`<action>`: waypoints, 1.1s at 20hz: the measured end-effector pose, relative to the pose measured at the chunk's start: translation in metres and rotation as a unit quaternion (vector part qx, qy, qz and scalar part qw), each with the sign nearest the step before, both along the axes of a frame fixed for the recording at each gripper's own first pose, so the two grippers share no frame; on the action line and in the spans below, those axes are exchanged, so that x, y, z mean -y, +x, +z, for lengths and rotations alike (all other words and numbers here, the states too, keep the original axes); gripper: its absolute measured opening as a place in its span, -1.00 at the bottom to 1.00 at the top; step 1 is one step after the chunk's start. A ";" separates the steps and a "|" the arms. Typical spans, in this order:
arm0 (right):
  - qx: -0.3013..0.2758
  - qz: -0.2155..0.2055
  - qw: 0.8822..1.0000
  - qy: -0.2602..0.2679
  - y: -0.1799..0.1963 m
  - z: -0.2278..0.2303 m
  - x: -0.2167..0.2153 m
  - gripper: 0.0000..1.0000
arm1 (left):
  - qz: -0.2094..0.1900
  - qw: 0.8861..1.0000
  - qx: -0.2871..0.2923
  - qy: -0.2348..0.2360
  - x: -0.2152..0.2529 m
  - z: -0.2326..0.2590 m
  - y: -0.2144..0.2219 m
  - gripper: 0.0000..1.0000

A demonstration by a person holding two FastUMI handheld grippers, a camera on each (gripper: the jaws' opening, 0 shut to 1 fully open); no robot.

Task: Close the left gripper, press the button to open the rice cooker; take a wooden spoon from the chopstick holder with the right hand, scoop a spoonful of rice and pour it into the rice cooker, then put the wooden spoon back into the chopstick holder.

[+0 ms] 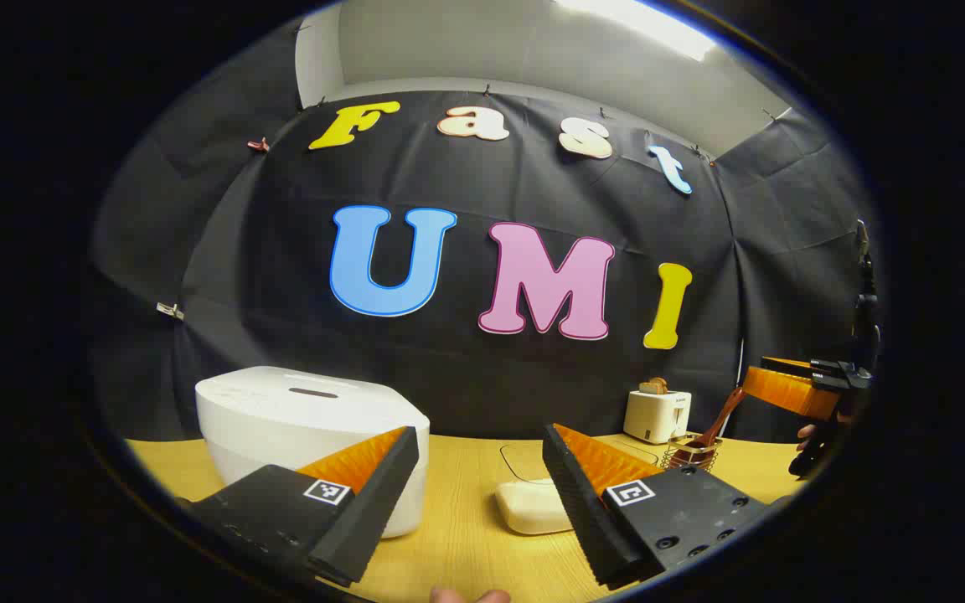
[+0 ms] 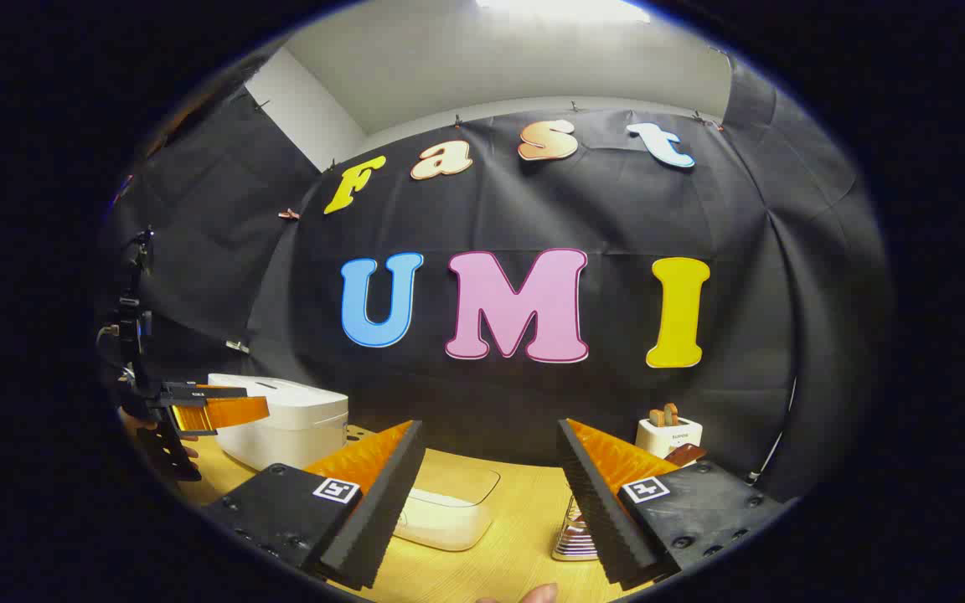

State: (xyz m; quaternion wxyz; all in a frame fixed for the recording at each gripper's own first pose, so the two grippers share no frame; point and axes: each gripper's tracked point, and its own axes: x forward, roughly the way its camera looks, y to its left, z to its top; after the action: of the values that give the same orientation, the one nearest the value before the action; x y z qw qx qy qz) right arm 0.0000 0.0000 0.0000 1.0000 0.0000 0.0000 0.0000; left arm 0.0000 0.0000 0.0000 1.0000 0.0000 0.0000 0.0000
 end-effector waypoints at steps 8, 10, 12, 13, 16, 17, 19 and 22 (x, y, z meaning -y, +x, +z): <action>-0.011 -0.007 1.000 -0.003 -0.002 -0.005 0.003 0.94 | 0.015 1.000 0.001 -0.008 -0.002 -0.005 -0.001 0.91; -0.019 -0.008 1.000 -0.003 -0.002 -0.010 0.002 0.94 | 0.013 1.000 -0.002 -0.008 -0.001 -0.006 -0.001 0.91; -0.024 -0.010 1.000 -0.004 0.000 -0.013 0.003 0.94 | 0.011 1.000 -0.002 -0.007 -0.002 -0.005 -0.003 0.91; -0.027 -0.013 1.000 -0.006 -0.001 -0.014 0.003 0.94 | 0.011 1.000 0.000 -0.006 -0.002 -0.005 -0.003 0.91; -0.039 -0.022 0.999 -0.011 -0.001 -0.022 0.009 0.94 | 0.014 1.000 0.004 -0.004 -0.002 -0.002 -0.002 0.90; -0.042 -0.023 0.999 -0.012 0.000 -0.024 0.010 0.94 | 0.013 1.000 0.004 -0.003 -0.002 -0.003 -0.002 0.90; -0.046 -0.022 0.999 -0.008 0.000 -0.026 0.009 0.94 | 0.010 1.000 0.005 -0.002 -0.002 -0.004 -0.003 0.90; -0.044 -0.017 0.999 -0.004 0.000 -0.027 0.008 0.94 | 0.010 1.000 0.008 0.004 -0.004 -0.001 -0.003 0.90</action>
State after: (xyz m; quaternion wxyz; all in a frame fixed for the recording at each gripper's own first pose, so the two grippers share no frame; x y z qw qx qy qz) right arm 0.0000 -0.0077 -0.0269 0.9989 -0.0038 0.0442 -0.0174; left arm -0.0030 0.0039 -0.0005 0.9999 0.0036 -0.0079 0.0102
